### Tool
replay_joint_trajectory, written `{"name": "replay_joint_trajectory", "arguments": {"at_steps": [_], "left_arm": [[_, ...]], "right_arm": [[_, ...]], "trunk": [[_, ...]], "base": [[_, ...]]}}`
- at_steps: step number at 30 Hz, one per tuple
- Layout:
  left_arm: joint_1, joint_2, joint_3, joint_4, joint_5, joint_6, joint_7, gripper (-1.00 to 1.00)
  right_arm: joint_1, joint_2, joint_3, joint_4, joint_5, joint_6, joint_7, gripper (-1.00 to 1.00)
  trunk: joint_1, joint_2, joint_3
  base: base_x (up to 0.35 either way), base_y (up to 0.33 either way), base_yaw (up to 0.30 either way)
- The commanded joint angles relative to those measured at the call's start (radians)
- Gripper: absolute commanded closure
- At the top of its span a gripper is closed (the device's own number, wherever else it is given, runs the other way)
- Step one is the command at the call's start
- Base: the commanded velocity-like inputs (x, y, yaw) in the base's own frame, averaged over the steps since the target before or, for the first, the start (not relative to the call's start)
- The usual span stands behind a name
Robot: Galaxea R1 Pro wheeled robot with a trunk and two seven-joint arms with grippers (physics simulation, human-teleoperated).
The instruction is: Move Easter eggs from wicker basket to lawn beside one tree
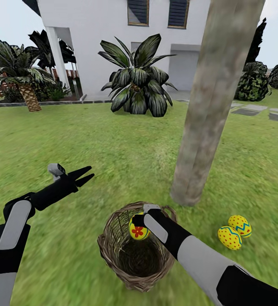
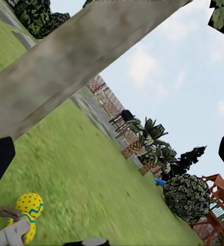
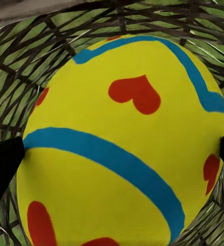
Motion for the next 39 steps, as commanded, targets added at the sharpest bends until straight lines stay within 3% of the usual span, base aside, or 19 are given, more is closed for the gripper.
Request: {"name": "replay_joint_trajectory", "arguments": {"at_steps": [1,29,34,39], "left_arm": [[-0.001,0.000,0.001,0.000,-0.002,0.004,-0.004,-1.00],[-0.001,-0.002,0.001,0.000,-0.002,0.004,-0.005,-1.00],[-0.002,-0.023,0.001,0.000,-0.002,0.004,-0.003,-1.00],[-0.002,-0.024,0.001,0.000,-0.002,0.004,-0.004,-1.00]], "right_arm": [[-0.001,0.000,0.003,0.000,-0.007,0.001,-0.008,1.00],[-0.001,0.000,0.003,-0.001,-0.007,0.001,-0.008,1.00],[-0.001,0.000,0.003,0.000,-0.007,0.001,-0.008,1.00],[-0.001,0.000,0.003,0.000,-0.007,0.002,-0.008,1.00]], "trunk": [[-0.001,0.000,0.003],[-0.013,0.006,0.111],[-0.015,0.008,0.131],[-0.034,0.042,0.146]], "base": [[0.000,0.000,0.000],[0.000,0.000,0.000],[0.000,0.000,0.000],[0.000,0.000,0.000]]}}
